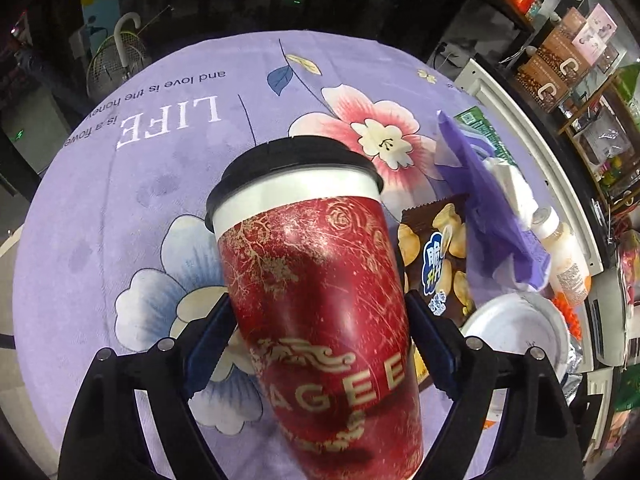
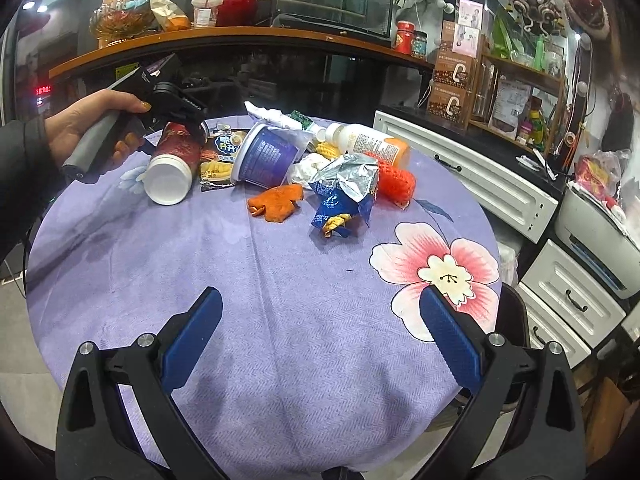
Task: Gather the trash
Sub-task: 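Reach the left tool to the red AGEE cup and close on it, then lift the red cup with the left tool while the right tool grasps the blue yogurt cup, then carry the blue cup over the black bin and open the right tool, then lower the red cup into the bin and open the left tool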
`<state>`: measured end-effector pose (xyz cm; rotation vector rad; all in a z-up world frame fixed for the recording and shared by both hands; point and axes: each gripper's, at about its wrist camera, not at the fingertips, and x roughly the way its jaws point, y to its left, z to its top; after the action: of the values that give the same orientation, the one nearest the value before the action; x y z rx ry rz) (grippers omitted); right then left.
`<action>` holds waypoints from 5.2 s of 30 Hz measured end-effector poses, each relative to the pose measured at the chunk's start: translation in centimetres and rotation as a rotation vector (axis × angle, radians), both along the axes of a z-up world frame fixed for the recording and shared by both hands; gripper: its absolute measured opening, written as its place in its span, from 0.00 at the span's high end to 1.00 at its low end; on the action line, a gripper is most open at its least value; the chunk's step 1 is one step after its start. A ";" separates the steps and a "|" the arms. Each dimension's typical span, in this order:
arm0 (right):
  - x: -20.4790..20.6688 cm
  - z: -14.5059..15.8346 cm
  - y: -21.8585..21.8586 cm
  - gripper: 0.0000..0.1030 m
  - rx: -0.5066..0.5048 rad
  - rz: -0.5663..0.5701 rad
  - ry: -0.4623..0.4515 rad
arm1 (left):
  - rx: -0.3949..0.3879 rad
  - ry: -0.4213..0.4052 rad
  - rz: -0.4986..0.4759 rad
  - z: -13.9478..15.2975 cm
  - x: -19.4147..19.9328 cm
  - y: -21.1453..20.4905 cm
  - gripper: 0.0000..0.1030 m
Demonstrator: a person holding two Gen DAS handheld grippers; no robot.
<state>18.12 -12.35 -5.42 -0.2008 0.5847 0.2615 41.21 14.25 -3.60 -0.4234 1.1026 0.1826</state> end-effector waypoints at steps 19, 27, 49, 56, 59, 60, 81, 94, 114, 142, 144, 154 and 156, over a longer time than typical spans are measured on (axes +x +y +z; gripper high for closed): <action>10.8 3.7 7.1 0.05 0.153 0.139 0.103 | 0.038 -0.238 -0.075 2.8 -7.9 1.4 0.26; 16.6 1.9 11.6 0.06 0.120 0.064 0.166 | 0.089 -0.358 -0.113 4.0 -11.5 0.7 0.26; 18.3 -0.1 11.0 0.41 0.197 -0.038 0.207 | 0.096 -0.443 -0.121 3.5 -14.8 0.8 0.26; 14.6 1.0 11.2 0.42 0.188 0.049 0.166 | 0.104 -0.485 -0.113 4.1 -17.1 0.0 0.26; 12.9 1.1 10.5 0.42 0.183 0.076 0.152 | 0.099 -0.496 -0.106 4.2 -18.2 -0.3 0.26; 12.4 1.2 10.2 0.42 0.186 0.081 0.147 | 0.101 -0.501 -0.103 4.3 -18.6 -0.5 0.26; 2.4 4.7 -9.3 0.42 0.218 -0.094 -0.060 | 0.014 -0.595 -0.360 7.4 -17.2 -15.6 0.26; 6.6 -5.0 -25.8 0.42 0.217 -0.431 0.098 | -0.075 -0.592 -0.566 7.1 -14.7 -28.8 0.26; 12.6 -17.6 -29.1 0.28 0.247 -0.514 0.326 | -0.042 -0.446 -0.726 1.5 -10.5 -40.9 0.26; -6.8 -12.1 -34.0 0.23 0.155 -0.727 0.110 | 0.184 -0.261 -0.715 -11.5 -3.8 -52.7 0.26; -7.0 -11.9 -33.8 0.23 0.155 -0.722 0.100 | 0.198 -0.249 -0.714 -12.1 -3.6 -52.9 0.25; -7.3 -11.4 -33.8 0.23 0.176 -0.741 0.076 | 0.202 -0.232 -0.773 -11.6 -5.6 -53.2 0.15; -7.3 -11.2 -33.8 0.23 0.173 -0.739 0.071 | 0.200 -0.248 -0.786 -11.1 -6.1 -53.1 0.13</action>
<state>10.80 -46.14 -16.57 0.1980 0.6651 -0.3983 35.14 -38.88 -14.66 0.1799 0.9239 -0.4403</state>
